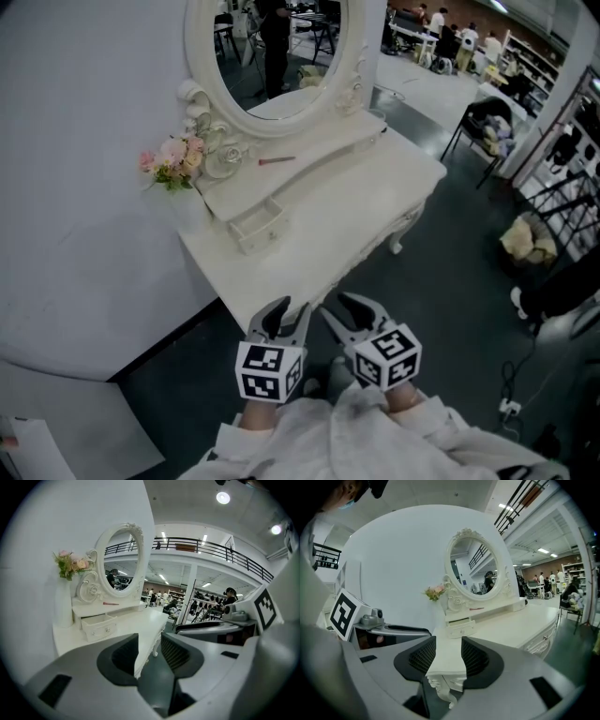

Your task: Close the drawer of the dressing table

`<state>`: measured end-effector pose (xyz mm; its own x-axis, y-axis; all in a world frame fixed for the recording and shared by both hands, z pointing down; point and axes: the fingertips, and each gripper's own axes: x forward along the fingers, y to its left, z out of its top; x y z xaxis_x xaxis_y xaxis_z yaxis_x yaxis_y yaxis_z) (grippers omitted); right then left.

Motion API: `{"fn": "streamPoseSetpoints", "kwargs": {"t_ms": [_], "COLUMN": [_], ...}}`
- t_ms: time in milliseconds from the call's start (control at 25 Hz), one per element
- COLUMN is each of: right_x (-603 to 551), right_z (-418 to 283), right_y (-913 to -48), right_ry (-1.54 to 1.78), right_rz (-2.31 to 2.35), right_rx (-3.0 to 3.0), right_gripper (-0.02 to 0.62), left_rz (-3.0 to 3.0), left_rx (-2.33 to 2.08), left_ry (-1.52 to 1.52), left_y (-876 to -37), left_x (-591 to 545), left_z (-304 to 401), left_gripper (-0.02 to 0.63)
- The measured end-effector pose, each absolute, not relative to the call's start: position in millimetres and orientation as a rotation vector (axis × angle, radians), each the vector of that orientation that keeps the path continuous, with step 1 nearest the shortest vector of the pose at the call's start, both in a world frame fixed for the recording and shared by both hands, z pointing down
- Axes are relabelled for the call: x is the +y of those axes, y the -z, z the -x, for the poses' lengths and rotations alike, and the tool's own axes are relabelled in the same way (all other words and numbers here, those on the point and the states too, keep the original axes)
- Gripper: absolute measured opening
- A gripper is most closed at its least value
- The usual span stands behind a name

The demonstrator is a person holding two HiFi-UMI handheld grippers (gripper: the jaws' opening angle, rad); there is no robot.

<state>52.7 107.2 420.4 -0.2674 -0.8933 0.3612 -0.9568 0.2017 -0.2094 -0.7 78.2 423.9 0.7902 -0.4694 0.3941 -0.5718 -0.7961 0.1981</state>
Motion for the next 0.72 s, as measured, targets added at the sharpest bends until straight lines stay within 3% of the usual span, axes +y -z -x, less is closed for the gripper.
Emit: {"fn": "streamPoseSetpoints", "kwargs": {"t_ms": [720], "right_x": [5.7], "right_z": [-41.6], "right_y": [-415.4], "right_ry": [-0.542], "right_rz": [-1.561], "right_rx": [-2.45], "right_gripper": [0.146], "left_rz": [-2.579], "left_rx": [-1.057], "left_ry": [-0.446], "left_y": [-417.3], "left_x": [-6.8], "left_z": [20.7], "left_gripper": [0.132]}}
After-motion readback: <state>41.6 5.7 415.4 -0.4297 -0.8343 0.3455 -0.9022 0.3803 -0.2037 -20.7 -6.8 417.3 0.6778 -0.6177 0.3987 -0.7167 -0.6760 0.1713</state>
